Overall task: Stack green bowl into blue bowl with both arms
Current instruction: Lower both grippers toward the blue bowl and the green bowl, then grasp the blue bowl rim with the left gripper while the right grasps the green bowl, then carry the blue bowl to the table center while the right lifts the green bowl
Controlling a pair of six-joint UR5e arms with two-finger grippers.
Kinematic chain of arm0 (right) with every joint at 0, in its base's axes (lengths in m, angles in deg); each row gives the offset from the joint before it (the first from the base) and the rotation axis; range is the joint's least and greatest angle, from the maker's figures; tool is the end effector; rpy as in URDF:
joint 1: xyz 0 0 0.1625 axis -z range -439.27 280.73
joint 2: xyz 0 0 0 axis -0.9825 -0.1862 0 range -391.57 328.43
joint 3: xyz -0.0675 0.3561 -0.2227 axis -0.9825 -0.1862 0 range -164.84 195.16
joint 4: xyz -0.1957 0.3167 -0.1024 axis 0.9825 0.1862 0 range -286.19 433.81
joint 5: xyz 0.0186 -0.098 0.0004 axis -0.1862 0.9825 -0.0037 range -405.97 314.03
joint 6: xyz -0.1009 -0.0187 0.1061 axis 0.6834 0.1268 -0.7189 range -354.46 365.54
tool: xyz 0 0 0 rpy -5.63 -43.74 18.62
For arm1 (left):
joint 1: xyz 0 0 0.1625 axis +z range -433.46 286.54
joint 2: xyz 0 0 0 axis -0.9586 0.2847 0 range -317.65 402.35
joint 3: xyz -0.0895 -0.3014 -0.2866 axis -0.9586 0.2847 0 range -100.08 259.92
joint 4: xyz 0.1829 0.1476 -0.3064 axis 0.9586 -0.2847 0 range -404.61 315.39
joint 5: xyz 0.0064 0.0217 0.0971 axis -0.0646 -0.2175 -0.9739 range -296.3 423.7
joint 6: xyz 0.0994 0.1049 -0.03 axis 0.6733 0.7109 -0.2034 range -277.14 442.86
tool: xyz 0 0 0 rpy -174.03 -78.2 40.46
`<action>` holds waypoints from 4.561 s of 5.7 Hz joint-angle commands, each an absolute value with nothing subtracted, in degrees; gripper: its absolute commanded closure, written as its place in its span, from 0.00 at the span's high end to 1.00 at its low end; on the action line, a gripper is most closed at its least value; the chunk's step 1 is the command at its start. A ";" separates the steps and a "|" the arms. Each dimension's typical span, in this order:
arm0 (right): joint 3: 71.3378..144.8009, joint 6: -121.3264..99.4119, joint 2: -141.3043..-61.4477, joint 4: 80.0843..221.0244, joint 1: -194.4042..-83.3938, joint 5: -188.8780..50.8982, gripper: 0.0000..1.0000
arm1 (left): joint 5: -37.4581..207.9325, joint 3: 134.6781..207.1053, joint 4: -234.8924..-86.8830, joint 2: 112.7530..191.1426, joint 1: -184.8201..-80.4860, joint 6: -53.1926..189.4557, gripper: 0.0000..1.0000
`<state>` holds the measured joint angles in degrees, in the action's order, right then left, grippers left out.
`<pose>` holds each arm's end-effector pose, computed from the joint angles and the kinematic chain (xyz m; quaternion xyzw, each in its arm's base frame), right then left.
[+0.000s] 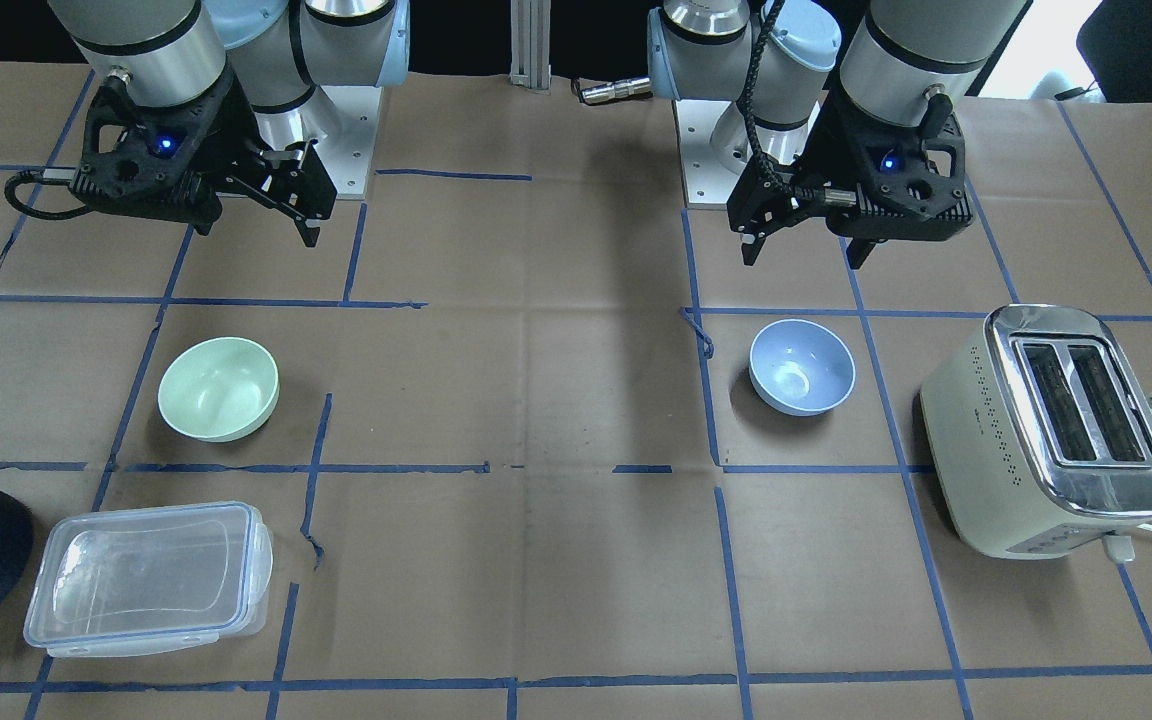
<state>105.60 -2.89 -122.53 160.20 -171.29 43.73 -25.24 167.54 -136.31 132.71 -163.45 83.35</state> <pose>0.1498 -0.4419 0.4383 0.0560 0.9981 0.0271 0.0001 -0.1360 -0.4654 0.4538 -0.0042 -0.9999 0.0029 0.0092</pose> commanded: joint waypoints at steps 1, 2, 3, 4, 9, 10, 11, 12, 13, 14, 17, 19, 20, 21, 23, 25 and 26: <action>105.69 -2.98 -122.54 160.20 -171.29 43.59 1.00 | -25.76 168.68 -136.80 131.22 -163.28 84.70 0.99; 105.69 -2.89 -122.54 160.20 -171.29 43.85 1.00 | -25.68 168.60 -137.07 130.95 -163.28 86.80 0.99; 105.69 -1.85 -122.27 159.94 -170.68 43.94 1.00 | -25.51 169.56 -138.37 130.51 -162.93 89.43 0.99; 105.69 1.73 -122.27 160.11 -169.37 44.21 1.00 | -26.20 173.92 -137.43 130.68 -162.76 92.32 0.99; 111.66 19.50 -122.45 158.79 -148.21 47.17 1.00 | -27.35 200.73 -104.62 137.85 -158.00 93.67 0.95; 116.45 19.43 -122.01 162.02 -147.39 47.37 1.00 | -27.35 201.38 -102.64 140.24 -157.75 93.67 0.85; 122.42 19.52 -121.49 171.71 -147.30 47.72 1.00 | -27.44 201.65 -102.01 142.35 -157.74 93.59 0.84; 126.39 19.61 -119.83 179.98 -147.38 47.64 1.00 | -27.87 201.13 -102.00 142.81 -157.74 94.72 0.36; 127.65 22.83 -115.46 187.64 -147.38 47.64 1.00 | -27.97 201.12 -102.00 143.07 -157.74 94.99 0.07; 128.18 22.94 -112.46 190.06 -147.38 47.03 1.00 | -28.05 200.95 -101.74 143.42 -157.83 94.73 0.00; 134.41 23.56 -109.62 198.06 -147.82 46.76 1.00 | -27.36 191.76 -103.92 143.78 -163.15 89.32 0.00; 134.61 23.04 -109.62 197.65 -147.82 46.76 0.61 | -25.17 183.85 -102.80 148.66 -175.88 78.54 0.00; 134.61 22.95 -109.62 196.95 -147.82 46.76 0.23 | -22.54 176.41 -103.92 152.70 -181.24 72.03 0.00; 134.52 22.95 -109.62 196.94 -147.82 46.58 0.07 | -23.04 174.08 -103.41 157.88 -186.43 71.27 0.00; 132.16 22.42 -111.01 196.42 -148.00 46.76 0.07 | -23.66 173.43 -100.77 160.04 -188.59 72.05 0.01; 118.52 21.02 -114.78 177.74 -149.22 46.76 0.07 | -23.92 173.44 -100.42 160.47 -189.03 71.44 0.87; 112.43 20.14 -116.45 168.91 -150.45 46.76 0.07 | -23.84 173.09 -100.51 160.04 -189.03 70.83 0.94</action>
